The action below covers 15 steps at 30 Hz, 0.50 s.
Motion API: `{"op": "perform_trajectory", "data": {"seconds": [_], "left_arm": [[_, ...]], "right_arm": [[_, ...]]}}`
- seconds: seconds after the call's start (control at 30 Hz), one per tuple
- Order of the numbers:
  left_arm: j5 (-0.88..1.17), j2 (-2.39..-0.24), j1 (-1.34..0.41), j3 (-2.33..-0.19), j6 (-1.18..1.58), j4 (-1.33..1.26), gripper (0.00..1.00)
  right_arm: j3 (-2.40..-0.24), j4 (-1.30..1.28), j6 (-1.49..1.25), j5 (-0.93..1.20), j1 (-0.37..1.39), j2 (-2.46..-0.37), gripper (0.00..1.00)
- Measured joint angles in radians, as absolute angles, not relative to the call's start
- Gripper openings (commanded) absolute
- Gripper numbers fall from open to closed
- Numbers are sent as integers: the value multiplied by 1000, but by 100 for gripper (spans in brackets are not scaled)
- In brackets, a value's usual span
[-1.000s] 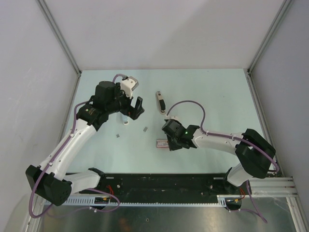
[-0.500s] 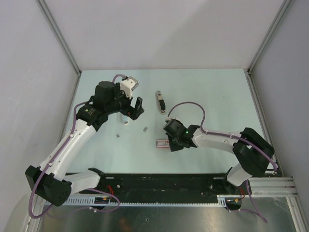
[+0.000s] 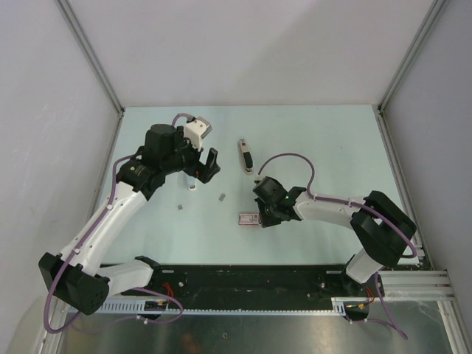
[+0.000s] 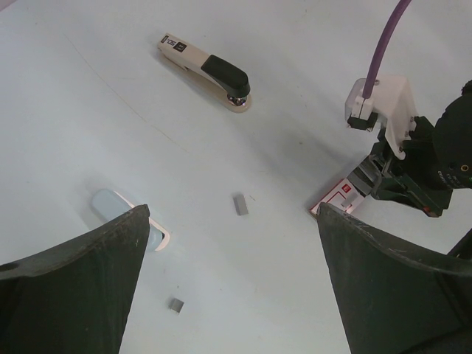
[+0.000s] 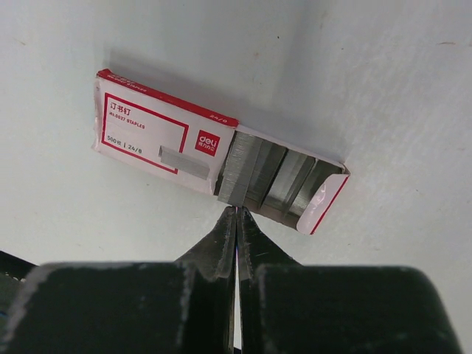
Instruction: Unload the staples from the stapler
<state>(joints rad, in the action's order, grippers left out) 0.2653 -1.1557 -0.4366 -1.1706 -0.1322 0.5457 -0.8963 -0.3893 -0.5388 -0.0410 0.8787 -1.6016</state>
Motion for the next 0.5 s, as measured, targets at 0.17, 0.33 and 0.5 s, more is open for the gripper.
{"op": "perform_trajectory", "data": {"seconds": [0.17,0.33,0.5], "left_arm": [[265,-1156,-440,-1170,-132,546,99],[265,-1155,-444,-1166,-133,546,100],[265,-1155,-446,-1158,-133,550,100]], "right_arm": [[-897,-383,-537,-35,875,-1611,0],[-897,-383,-529,-28,867,-1612,0],[-897,-383,-522,-14,858,-1615,0]]}}
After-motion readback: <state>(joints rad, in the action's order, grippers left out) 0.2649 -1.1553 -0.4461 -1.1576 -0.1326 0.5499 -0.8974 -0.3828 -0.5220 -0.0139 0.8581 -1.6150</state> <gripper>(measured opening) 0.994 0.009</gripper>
